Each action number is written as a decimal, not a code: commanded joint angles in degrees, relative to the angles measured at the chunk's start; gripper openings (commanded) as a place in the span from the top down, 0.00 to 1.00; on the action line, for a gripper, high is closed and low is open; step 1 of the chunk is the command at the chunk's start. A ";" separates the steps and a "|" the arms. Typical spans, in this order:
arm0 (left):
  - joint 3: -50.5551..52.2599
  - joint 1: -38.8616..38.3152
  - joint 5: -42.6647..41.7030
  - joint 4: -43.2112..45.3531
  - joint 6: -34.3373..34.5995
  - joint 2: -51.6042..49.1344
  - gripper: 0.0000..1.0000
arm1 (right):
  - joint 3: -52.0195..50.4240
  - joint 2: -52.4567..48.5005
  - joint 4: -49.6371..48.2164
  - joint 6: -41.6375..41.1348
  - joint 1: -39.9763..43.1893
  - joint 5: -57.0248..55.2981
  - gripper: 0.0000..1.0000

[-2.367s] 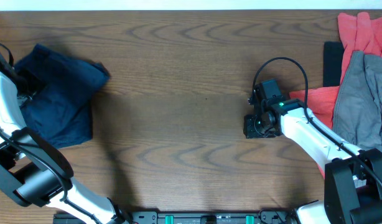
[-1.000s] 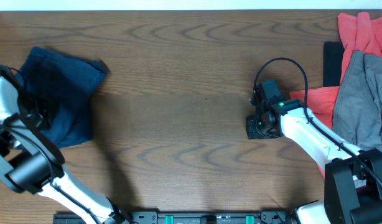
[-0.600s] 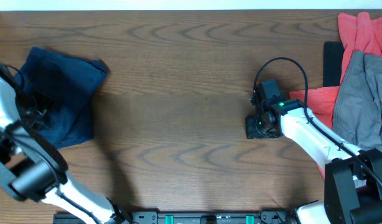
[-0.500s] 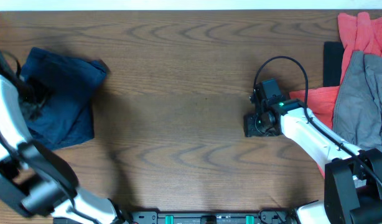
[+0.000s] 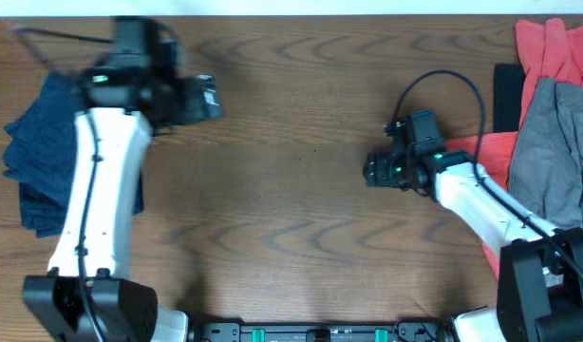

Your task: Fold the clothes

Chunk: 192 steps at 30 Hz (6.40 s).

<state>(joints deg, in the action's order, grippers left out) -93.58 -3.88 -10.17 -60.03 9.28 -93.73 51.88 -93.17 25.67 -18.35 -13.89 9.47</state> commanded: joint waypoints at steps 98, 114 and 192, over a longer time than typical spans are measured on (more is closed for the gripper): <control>43.45 -5.86 13.68 9.53 1.99 48.39 0.02 | -51.60 92.89 -28.92 17.29 9.01 -12.11 0.01; 43.45 -5.86 13.68 9.53 1.99 48.39 0.02 | -51.56 92.89 -21.51 20.98 9.01 -10.54 0.01; 93.37 1.81 7.61 56.19 -10.67 93.66 0.02 | -51.58 92.89 -21.51 20.98 9.01 -10.51 0.01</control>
<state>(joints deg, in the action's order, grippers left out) -1.91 -2.33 -1.85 -2.94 -0.91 -0.64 0.38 -0.67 3.97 1.98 -4.80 -1.23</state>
